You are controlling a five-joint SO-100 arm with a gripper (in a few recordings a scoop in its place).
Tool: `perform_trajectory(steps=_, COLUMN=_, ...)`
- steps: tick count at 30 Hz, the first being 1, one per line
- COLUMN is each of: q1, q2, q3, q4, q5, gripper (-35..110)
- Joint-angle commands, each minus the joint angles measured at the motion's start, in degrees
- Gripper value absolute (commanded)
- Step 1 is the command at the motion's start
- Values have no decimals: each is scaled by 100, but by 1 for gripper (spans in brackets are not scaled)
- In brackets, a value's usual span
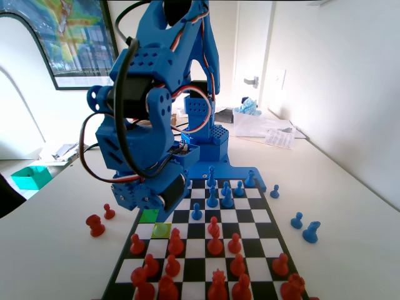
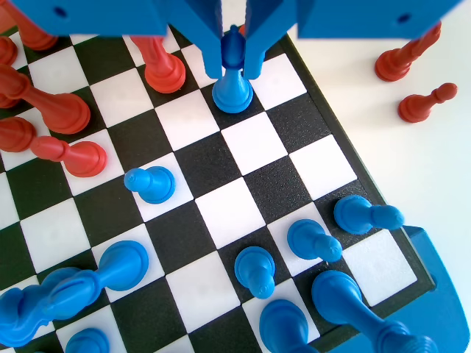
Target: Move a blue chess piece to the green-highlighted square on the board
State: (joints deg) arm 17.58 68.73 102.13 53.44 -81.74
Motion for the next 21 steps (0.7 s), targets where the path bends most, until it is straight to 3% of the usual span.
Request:
perform_trajectory(steps=1, q1=44, q2=264, q3=-220, q4=360, q5=-114, gripper=1)
perform_trajectory(steps=12, q1=167, q2=1037, q3=-483, q4=1345, q5=-97, gripper=1)
perform_trajectory(steps=21, q1=747, q2=1204, q3=-132, q4=1310, q5=-448, gripper=1)
